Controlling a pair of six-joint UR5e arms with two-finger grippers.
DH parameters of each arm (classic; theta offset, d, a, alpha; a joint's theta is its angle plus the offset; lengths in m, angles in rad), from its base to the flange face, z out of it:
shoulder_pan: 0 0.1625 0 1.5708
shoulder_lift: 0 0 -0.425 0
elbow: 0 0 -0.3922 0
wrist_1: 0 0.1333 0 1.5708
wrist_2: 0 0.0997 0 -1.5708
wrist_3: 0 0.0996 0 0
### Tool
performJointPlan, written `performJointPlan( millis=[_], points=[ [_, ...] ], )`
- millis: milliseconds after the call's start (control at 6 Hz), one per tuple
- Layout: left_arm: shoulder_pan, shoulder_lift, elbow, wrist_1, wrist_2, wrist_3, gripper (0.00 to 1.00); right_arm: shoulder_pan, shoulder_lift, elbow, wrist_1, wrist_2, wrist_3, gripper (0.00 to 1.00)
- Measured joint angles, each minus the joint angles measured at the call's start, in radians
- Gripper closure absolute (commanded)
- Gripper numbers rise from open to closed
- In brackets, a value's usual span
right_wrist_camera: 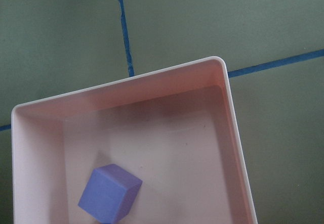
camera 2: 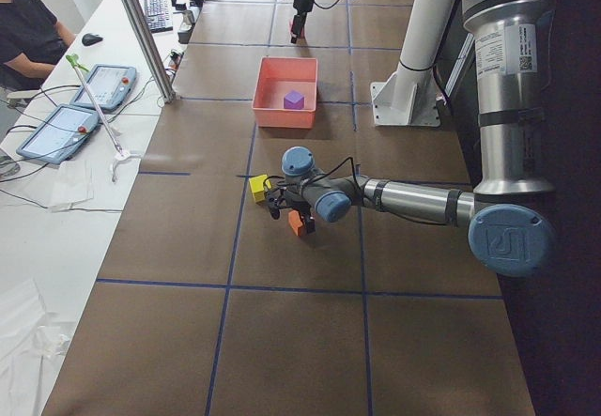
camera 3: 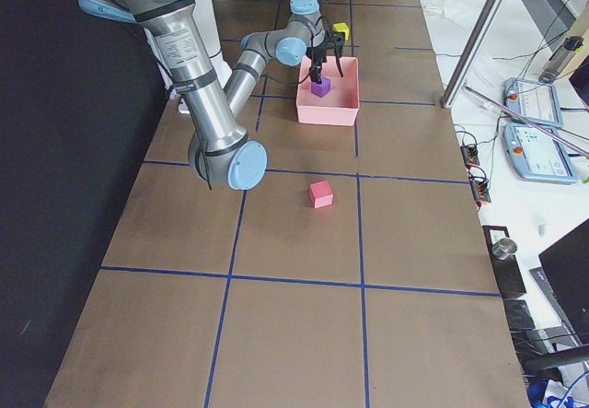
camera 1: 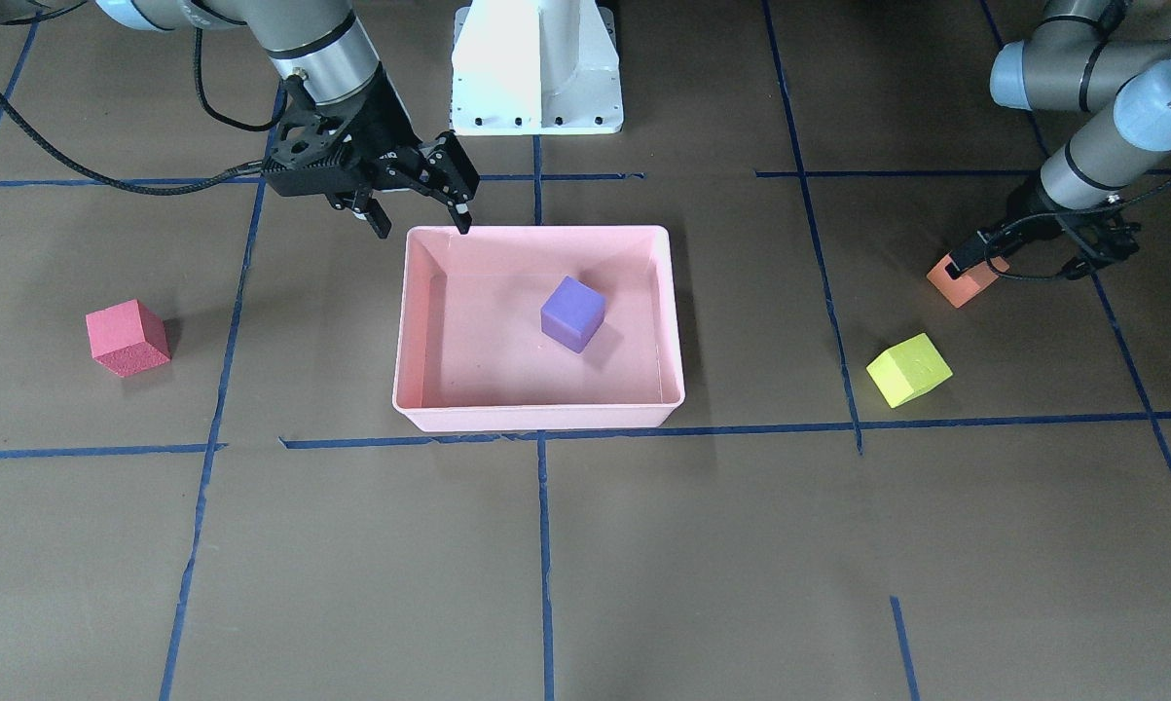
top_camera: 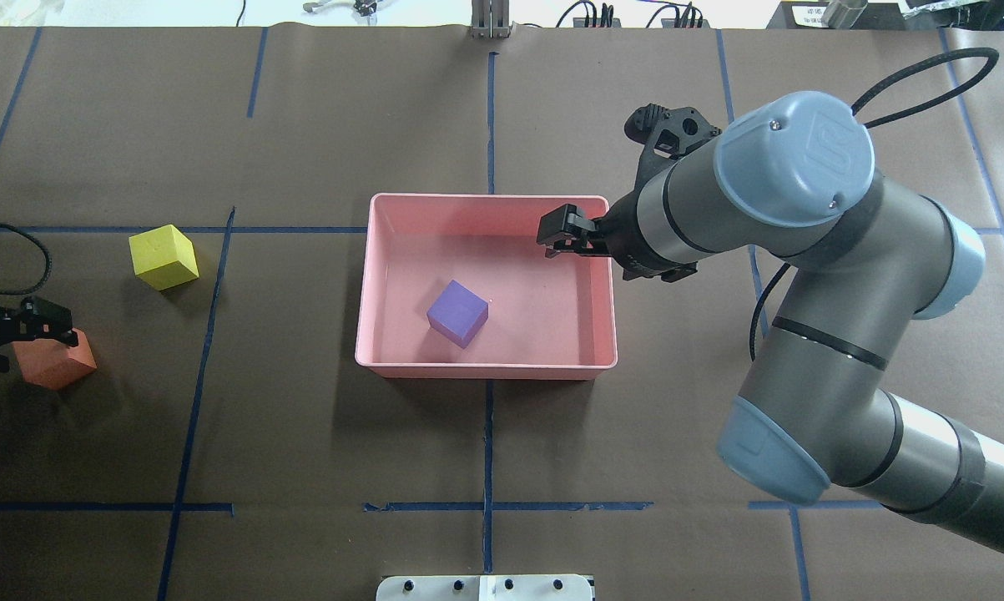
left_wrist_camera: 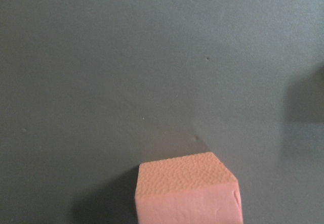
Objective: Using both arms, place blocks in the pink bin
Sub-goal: 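Withdraw the right gripper while the left gripper grasps the orange cube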
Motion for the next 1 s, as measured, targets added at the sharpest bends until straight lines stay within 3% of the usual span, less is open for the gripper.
performJointPlan(
  millis=[167,333,667,1000],
  points=[
    [0.006,-0.013,0.024,-0.001,0.006,0.001,0.64,0.006,-0.003,0.009,-0.015,0.000,0.000,0.00],
    [0.008,-0.017,0.030,-0.001,0.007,0.000,0.86,0.013,-0.007,0.015,-0.021,0.001,0.000,0.00],
    [0.009,-0.027,-0.044,0.002,-0.003,-0.020,0.89,0.032,-0.079,0.077,-0.068,0.009,-0.004,0.00],
    [0.008,-0.161,-0.154,0.011,-0.006,-0.217,0.89,0.085,-0.190,0.108,-0.087,0.012,-0.048,0.00]
  ],
)
